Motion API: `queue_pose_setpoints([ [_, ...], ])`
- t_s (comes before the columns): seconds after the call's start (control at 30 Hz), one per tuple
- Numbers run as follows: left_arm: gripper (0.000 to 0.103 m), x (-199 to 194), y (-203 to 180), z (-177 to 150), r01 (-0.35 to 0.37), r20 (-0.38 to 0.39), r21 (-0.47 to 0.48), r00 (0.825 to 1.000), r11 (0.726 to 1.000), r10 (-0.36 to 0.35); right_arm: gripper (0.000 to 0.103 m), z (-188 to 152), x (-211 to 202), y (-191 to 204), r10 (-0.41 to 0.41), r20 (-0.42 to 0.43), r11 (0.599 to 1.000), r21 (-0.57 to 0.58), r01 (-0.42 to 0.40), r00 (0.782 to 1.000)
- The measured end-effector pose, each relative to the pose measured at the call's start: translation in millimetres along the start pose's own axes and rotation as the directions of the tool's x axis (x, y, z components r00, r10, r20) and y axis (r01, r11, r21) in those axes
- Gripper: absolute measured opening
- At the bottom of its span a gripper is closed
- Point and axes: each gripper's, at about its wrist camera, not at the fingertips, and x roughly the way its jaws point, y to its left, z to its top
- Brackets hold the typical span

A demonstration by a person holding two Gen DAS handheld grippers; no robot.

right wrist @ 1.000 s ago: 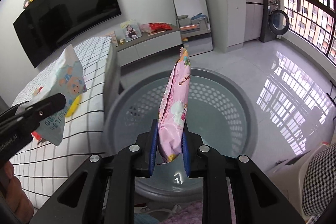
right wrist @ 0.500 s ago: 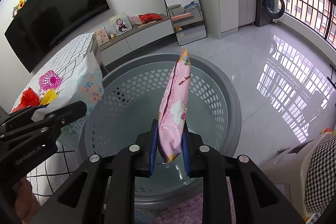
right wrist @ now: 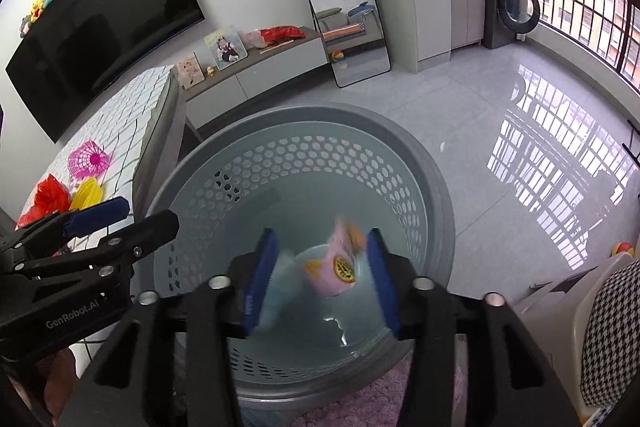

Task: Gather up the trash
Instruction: 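Carry both wrappers over the grey basket and open both grippers to drop them, then move both tools back over the bed toward the red bag and dark toy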

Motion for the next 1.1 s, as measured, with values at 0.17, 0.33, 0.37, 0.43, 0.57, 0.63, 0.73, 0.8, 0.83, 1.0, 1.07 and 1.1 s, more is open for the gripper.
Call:
queue_pose_setpoints([
  [0.17, 0.065, -3, 7, -1, -0.006, 0.002, -0.02, 1.0, 1.0, 0.006, 0.047, -1, 0, 3, -0.004, -0.002, 1.0, -0.004, 0.004, 1.0],
  [0.33, 0.069, -7, 9, -3, -0.016, 0.017, -0.022, 1.0, 1.0, 0.017, 0.048, -2, 3, 5, -0.005, -0.01, 1.0, -0.006, 0.005, 1.0],
  [0.37, 0.07, -8, 10, -3, -0.019, 0.019, -0.024, 1.0, 1.0, 0.019, 0.048, -1, 3, 5, -0.004, -0.012, 1.0, -0.005, 0.004, 1.0],
  [0.43, 0.071, -9, 13, -3, -0.024, 0.025, -0.03, 0.999, 0.999, 0.024, 0.048, -3, 3, 6, -0.002, -0.014, 1.0, -0.007, 0.002, 1.0],
  [0.57, 0.075, -12, 16, -5, -0.033, 0.03, -0.041, 0.999, 0.999, 0.034, 0.052, -3, 1, 10, -0.001, -0.009, 1.0, -0.015, 0.001, 1.0],
  [0.63, 0.076, -14, 18, -4, -0.032, 0.033, -0.046, 0.999, 0.998, 0.033, 0.052, -3, 0, 11, -0.003, -0.007, 1.0, -0.015, 0.003, 1.0],
  [0.73, 0.078, -17, 18, -5, -0.031, 0.042, -0.049, 0.999, 0.998, 0.033, 0.053, -2, -2, 11, -0.007, -0.008, 1.0, -0.013, 0.007, 1.0],
  [0.8, 0.08, -20, 20, -6, -0.032, 0.052, -0.052, 0.998, 0.998, 0.035, 0.058, -1, -4, 12, -0.009, -0.005, 1.0, -0.014, 0.009, 1.0],
  [0.83, 0.081, -22, 21, -6, -0.034, 0.055, -0.054, 0.998, 0.998, 0.037, 0.058, -1, -5, 13, -0.011, -0.001, 1.0, -0.015, 0.011, 1.0],
  [1.0, 0.081, -27, 23, -8, -0.044, 0.063, -0.063, 0.997, 0.997, 0.048, 0.062, 0, -10, 15, -0.001, 0.011, 1.0, -0.012, 0.002, 1.0],
  [1.07, 0.082, -31, 25, -9, -0.049, 0.071, -0.068, 0.996, 0.996, 0.054, 0.063, 0, -10, 16, 0.001, 0.016, 1.0, -0.016, -0.001, 1.0],
  [1.1, 0.082, -33, 26, -10, -0.051, 0.076, -0.07, 0.995, 0.996, 0.057, 0.064, 0, -10, 16, 0.003, 0.019, 1.0, -0.016, -0.003, 1.0],
])
